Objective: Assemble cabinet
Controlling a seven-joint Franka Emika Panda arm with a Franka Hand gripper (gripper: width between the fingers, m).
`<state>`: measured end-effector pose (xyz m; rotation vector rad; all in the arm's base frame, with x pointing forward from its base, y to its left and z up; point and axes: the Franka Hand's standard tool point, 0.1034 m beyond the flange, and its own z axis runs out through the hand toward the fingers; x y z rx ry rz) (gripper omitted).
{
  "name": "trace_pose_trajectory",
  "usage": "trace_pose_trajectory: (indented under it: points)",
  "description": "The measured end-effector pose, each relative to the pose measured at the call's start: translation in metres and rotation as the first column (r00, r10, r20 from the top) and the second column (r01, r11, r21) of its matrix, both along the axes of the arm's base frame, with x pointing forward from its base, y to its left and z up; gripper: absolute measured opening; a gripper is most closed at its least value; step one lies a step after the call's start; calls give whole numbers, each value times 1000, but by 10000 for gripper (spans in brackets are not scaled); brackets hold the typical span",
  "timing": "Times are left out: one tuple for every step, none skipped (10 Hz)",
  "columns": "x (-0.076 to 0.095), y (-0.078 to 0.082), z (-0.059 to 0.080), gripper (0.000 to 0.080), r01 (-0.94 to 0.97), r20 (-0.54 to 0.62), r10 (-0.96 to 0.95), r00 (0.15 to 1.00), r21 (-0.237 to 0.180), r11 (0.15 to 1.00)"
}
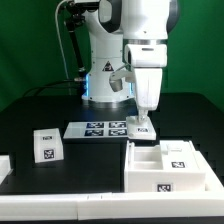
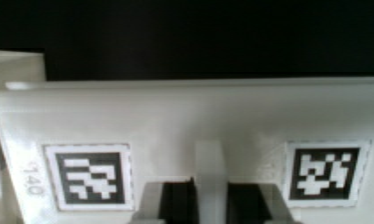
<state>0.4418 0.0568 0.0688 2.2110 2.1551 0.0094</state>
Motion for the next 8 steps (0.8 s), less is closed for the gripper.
trace_pose_trajectory:
  points:
    - [-1,0,0,68,-2,-2,2,1000,0,1000]
    - [-1,0,0,68,-2,-2,2,1000,0,1000]
    - [-1,0,0,68,-2,-2,2,1000,0,1000]
    - [-1,0,0,68,0,-2,0,1000,0,1000]
    - [0,0,0,68,48,-1,-48,999,1,999]
    - [0,0,0,68,97,-6,-97,995,-3,995]
    - [2,-1,0,68,98,-6,-98,995,-4,995]
    - [6,-2,-1,68,102,-6,-102,995,-2,995]
